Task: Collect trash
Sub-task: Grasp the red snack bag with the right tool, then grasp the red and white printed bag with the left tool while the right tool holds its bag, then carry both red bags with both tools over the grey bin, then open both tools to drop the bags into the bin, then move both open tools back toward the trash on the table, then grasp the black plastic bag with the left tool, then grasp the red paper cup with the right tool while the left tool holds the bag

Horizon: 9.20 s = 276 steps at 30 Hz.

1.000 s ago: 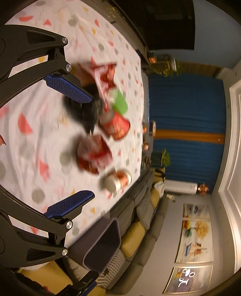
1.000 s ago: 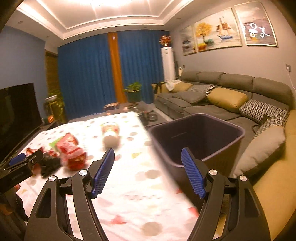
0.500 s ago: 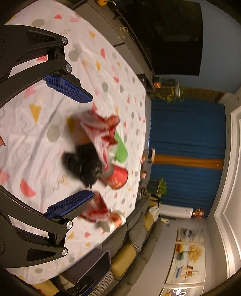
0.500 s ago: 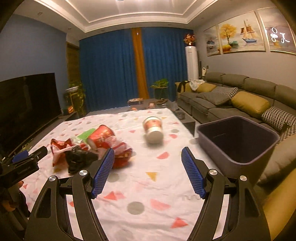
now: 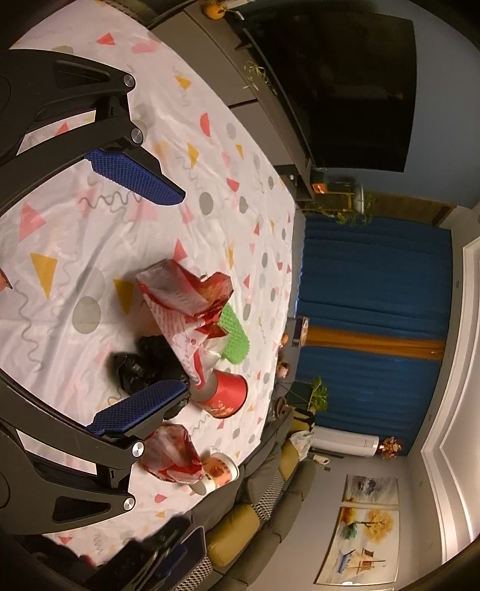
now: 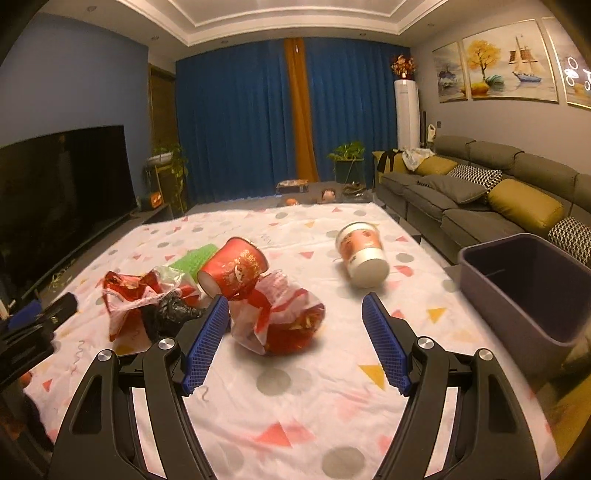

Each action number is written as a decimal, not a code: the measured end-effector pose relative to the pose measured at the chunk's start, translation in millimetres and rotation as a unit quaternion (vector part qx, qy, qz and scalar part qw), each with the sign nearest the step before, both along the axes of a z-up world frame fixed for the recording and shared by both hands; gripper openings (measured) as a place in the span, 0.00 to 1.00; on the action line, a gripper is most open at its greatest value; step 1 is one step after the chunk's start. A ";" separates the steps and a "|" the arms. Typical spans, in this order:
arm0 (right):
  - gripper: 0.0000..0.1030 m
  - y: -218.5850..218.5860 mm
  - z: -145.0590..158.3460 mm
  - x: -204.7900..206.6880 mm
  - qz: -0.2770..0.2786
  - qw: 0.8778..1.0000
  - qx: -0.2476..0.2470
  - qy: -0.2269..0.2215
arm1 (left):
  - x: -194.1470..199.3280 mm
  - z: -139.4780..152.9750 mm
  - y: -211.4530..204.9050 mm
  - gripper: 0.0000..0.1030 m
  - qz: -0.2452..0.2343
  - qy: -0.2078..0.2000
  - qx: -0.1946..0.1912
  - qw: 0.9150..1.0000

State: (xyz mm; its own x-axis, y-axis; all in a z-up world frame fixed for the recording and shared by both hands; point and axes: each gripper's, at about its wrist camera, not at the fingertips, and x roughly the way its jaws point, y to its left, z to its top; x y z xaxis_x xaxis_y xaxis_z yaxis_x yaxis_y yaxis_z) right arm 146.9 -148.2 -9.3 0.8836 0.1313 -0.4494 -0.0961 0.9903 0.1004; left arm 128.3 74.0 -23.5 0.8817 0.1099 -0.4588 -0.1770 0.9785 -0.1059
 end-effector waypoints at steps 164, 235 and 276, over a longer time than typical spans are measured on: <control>0.41 -275.9 -6.7 -37.3 -0.227 0.973 0.024 -0.016 | 111.1 -11.7 -398.4 0.67 -0.423 0.068 -0.076 0.900; 0.81 -19.1 20.2 -5.4 -0.016 1.000 -0.007 -0.016 | 101.6 -48.8 -59.0 0.29 -0.135 0.132 -0.035 0.981; 0.64 110.9 -39.7 172.8 0.019 0.992 -0.013 0.122 | 85.7 -10.7 59.6 0.30 0.046 0.030 -0.041 0.998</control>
State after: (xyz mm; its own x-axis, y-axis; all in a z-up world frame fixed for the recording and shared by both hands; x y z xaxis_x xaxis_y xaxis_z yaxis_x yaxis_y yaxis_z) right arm 319.7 -37.4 -49.0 0.7429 0.1480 -0.6528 -0.1088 0.9890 0.1004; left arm 214.0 133.6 -34.2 0.8403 0.1496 -0.5212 -0.2746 0.9462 -0.1712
